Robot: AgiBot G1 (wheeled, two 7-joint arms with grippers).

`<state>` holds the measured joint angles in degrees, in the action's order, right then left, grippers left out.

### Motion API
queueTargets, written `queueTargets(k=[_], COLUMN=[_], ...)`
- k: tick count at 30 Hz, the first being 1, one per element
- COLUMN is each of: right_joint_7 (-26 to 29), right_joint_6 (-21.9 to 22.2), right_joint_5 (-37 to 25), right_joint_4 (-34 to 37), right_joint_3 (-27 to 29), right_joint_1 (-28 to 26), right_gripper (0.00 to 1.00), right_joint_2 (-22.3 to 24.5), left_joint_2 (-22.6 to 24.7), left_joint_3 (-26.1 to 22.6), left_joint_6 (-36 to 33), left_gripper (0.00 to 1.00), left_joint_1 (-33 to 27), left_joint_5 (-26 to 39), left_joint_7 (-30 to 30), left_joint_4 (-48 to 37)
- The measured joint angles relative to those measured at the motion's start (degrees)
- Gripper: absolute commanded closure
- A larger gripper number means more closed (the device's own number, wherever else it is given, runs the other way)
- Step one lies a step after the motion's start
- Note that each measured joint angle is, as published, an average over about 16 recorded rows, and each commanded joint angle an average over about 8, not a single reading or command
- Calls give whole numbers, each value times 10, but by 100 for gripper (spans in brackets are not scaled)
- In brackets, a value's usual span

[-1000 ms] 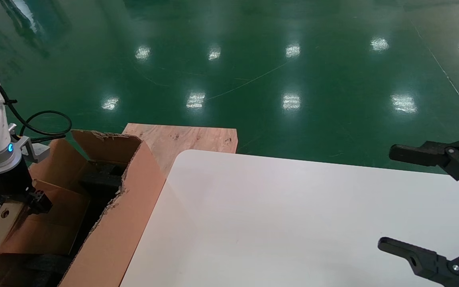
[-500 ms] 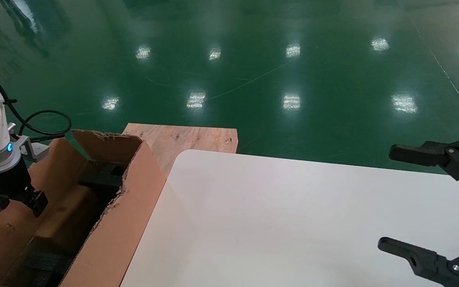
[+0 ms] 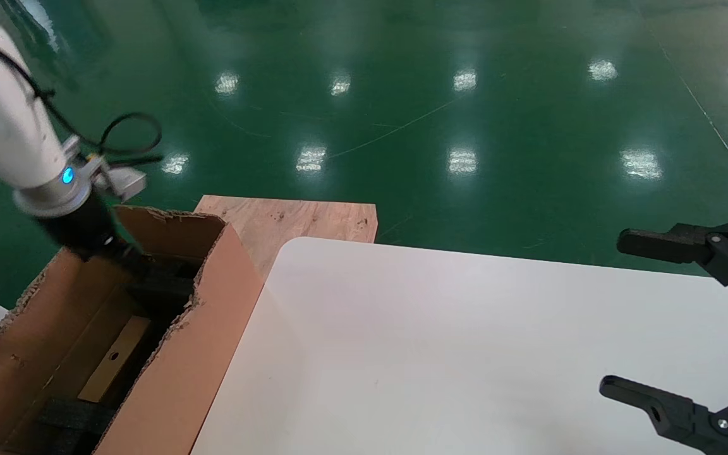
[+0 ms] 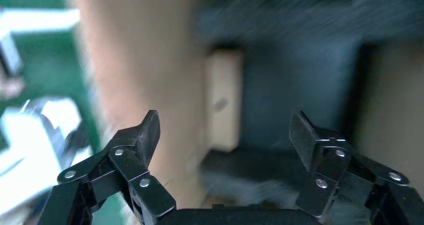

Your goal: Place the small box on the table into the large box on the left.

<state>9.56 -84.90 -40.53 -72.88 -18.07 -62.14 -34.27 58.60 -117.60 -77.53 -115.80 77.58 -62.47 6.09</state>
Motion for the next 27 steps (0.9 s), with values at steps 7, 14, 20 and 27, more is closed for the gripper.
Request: queueTargets(k=[7,14,20,27], right_joint_7=[0,0,0,0], right_joint_6=[0,0,0,0], right_joint_5=[0,0,0,0], right_joint_4=[0,0,0,0], right_joint_3=[0,0,0,0], right_joint_1=[0,0,0,0], right_gripper=[0,0,0,0], right_joint_2=[0,0,0,0], left_joint_2=[8,3,-3,-8], left_joint_3=[34,64,75,90], left_joint_6=[-68,-116,-122,-122], left_gripper=[0,0,0,0], left_joint_1=[-68,-118,-134,-123], left_joint_5=[-53,-102,-121,-124], left_joint_7=[14,7,2,11], left_joint_4=[98,209,257,264])
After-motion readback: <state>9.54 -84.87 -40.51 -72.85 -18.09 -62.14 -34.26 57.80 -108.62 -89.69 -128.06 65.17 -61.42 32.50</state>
